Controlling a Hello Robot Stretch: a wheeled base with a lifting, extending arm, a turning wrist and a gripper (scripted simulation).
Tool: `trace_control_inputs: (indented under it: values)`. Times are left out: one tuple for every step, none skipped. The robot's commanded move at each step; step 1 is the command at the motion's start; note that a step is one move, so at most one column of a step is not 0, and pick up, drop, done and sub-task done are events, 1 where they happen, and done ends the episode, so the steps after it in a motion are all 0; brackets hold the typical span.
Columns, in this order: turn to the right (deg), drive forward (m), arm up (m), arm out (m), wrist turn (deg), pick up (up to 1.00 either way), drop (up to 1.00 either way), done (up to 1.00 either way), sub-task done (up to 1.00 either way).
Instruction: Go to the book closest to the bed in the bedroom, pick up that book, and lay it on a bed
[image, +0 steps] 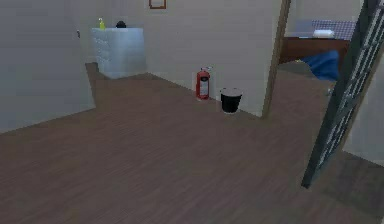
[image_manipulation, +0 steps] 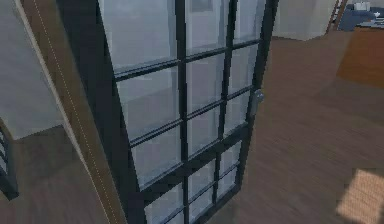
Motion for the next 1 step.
trace_control_inputs:
  values:
    - [15.0,0.0,0.0,0.0,0.0,0.0,0.0,0.0,0.0]
